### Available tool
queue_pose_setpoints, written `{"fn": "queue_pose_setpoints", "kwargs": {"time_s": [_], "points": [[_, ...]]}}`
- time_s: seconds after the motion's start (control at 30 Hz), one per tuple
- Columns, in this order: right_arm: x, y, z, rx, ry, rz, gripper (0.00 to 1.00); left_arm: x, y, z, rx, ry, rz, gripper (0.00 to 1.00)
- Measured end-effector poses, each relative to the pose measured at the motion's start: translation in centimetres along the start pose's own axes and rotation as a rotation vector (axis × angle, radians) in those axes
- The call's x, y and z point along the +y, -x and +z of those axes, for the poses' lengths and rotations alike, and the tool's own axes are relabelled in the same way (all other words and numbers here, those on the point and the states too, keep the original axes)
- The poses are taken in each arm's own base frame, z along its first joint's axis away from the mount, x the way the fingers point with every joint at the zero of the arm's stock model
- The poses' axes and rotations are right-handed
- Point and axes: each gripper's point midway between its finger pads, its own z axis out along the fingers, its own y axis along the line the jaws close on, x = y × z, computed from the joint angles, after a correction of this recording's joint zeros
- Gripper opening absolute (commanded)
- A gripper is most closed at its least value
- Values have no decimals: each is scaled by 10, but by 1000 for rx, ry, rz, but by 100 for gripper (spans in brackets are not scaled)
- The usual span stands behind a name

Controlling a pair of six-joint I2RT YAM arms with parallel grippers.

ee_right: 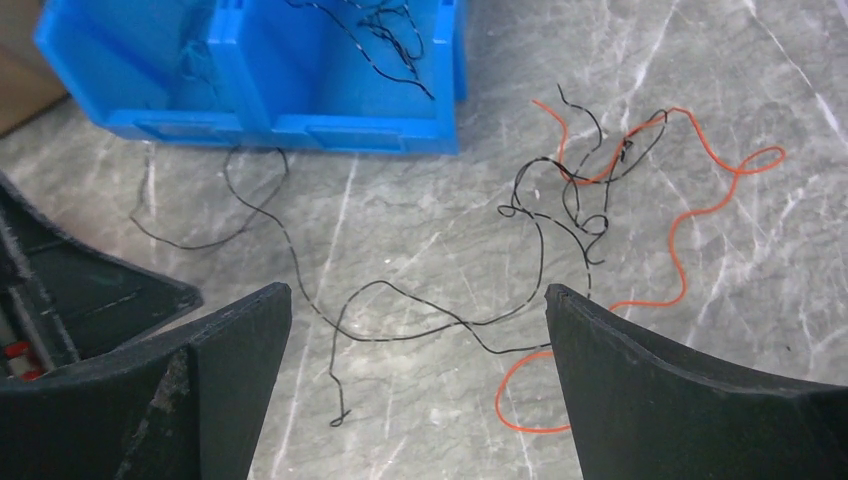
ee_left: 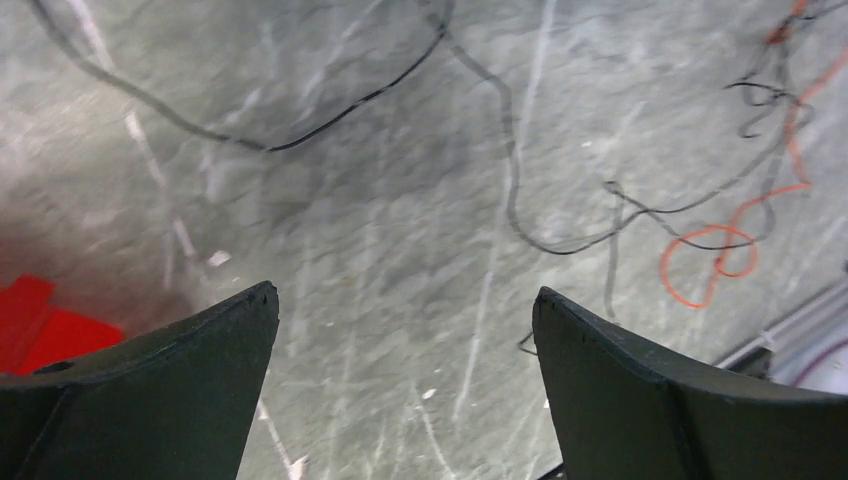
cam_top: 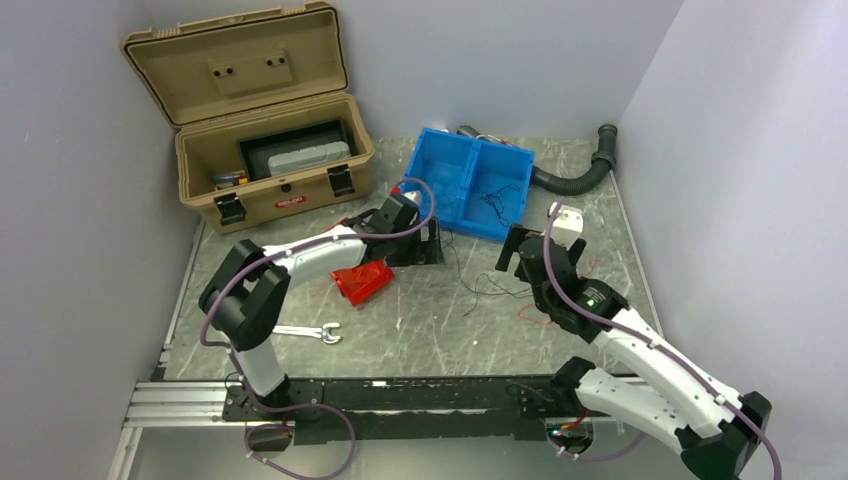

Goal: Untangle the cables

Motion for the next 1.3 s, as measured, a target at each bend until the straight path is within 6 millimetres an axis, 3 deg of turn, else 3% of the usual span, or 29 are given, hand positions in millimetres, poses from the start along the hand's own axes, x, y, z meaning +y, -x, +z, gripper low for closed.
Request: {"fn": "queue_pose_setpoints", "kwargs": {"time_s": [0.2,0.33,0.43,0.5,0.57,0.73,0.9,0.93,1.0,1.13,1.2,1.3], "points": [[-3,-29,19,107,-61,-76,99,47,-20,-5,21,133,-46,99],[-5,-53,34,209,-87,-111,98,94,-29,-30,11,232,-97,99],[-10,-63,41,261,-107,-99,98,125,-25,-52,-27,293,-130,99],[-16,-63,44,275,-126,-72,99,137,-21,-66,-60,311,-138,100],[-24,-61,47,286,-144,-31,99,136,-17,-75,-85,299,-123,99],[-46,-61,55,320,-204,115,97,98,-12,-79,-101,174,15,100],[-71,-67,60,351,-272,227,87,27,-20,-66,-70,-6,221,99],[-78,-71,61,362,-288,250,83,11,-21,-62,-67,-46,254,95],[-96,-79,62,383,-336,300,79,-19,-22,-52,-54,-111,320,87],[-122,-88,63,386,-396,384,73,-81,-18,-20,-22,-221,433,86],[-125,-92,65,391,-389,408,69,-104,-18,-2,5,-259,458,86],[-114,-103,71,430,-330,432,62,-115,-24,23,48,-283,467,81]]}}
